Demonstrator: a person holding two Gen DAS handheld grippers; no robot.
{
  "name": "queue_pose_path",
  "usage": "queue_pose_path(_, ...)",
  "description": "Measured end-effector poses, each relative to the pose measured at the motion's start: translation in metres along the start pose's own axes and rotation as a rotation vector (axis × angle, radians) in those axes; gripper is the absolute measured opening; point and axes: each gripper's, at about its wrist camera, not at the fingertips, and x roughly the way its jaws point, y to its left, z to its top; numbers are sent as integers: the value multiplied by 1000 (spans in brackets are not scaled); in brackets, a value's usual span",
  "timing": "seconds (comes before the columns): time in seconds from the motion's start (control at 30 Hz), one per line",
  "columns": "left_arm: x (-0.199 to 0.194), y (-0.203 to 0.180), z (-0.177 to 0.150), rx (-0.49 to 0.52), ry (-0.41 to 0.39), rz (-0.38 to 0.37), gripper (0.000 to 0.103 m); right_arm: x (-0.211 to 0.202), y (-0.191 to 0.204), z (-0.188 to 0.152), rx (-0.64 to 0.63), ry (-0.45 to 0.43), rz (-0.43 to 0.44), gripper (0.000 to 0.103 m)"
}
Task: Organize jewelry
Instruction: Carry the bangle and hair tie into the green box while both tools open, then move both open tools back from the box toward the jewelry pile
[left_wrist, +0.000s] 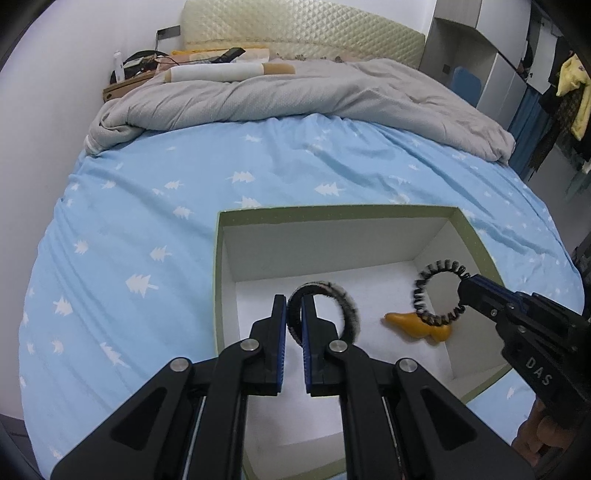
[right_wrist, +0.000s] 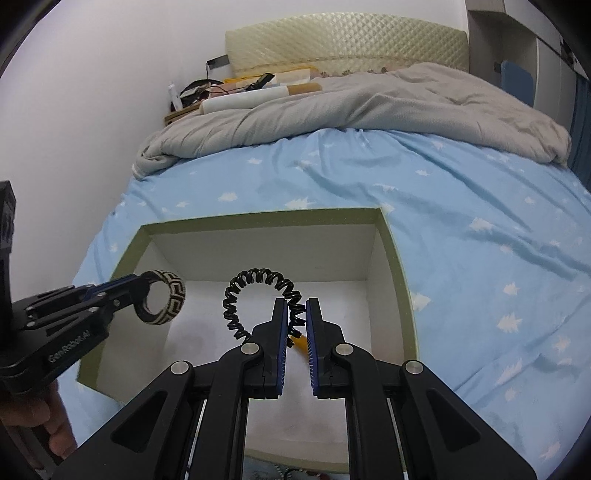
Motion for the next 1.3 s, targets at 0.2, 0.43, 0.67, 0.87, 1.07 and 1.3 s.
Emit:
queue_pose_path(0.2,-31,1,4,-18,-58,-1,46,-30,0,5,5,-51,18,25)
queue_pose_path(0.43,-88,-7,3,-2,-142,3,46,-92,3,6,1,-144,28,25)
queue_pose_path(0.67,-144,-18,-10,16,-214,2,46,-150,15,-1,-15,-217,44,25)
queue_pose_path(0.87,-184,-26,-26,17,-261,8,46,-189,24,-15,-28,-263,63,25)
queue_pose_path(1.07,-207,-30,-48,15,-281,11,46,-215,27,-36,-41,-293,73,25)
queue_pose_path(1.3,-222,-39,-76,24,-300,35,46,-224,17,-72,-41,-305,105,25)
